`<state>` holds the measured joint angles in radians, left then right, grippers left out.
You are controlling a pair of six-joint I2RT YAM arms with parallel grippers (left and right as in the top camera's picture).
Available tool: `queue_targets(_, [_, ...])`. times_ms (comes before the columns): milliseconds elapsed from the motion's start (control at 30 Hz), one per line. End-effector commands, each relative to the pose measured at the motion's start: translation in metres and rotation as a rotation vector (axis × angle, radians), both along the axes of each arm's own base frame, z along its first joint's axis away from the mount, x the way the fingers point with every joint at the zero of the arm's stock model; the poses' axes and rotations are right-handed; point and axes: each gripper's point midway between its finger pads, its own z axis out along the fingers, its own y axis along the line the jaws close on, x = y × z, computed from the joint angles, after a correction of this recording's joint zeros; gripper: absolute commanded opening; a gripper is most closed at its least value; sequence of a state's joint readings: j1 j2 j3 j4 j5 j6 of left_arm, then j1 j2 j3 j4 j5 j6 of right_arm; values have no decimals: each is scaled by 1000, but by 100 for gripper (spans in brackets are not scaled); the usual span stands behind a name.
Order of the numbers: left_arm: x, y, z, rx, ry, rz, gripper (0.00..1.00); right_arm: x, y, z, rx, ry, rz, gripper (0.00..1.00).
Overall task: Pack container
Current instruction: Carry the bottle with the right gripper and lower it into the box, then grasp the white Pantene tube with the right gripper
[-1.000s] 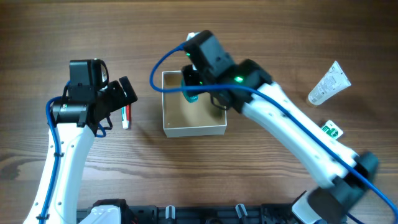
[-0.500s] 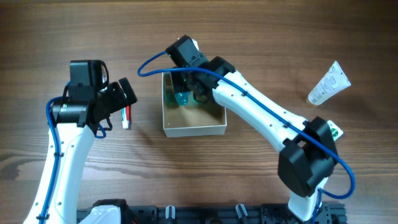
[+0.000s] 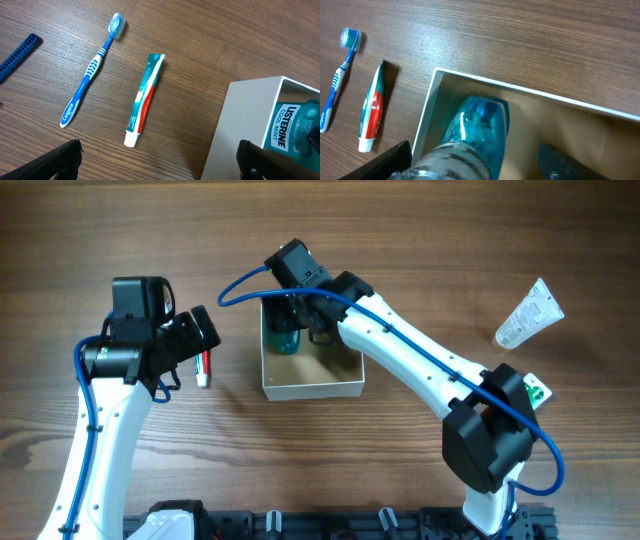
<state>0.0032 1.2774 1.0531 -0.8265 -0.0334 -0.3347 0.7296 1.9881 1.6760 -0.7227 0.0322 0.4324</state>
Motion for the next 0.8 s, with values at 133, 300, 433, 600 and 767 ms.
queue_targets(133, [3, 5, 7, 27, -16, 2, 100, 7, -105, 159, -21, -338, -220, 97])
queue_targets(300, [3, 5, 7, 27, -16, 2, 100, -11, -260, 205, -103, -348, -511, 100])
queue_targets(433, [4, 5, 7, 27, -17, 2, 100, -33, -369, 198, -254, -259, -633, 100])
queue_targets(600, [4, 5, 7, 27, -20, 2, 100, -37, -428, 153, -255, -92, -665, 100])
queue_targets(767, [5, 5, 8, 27, -24, 2, 100, -29, -450, 90, -268, 95, -628, 100])
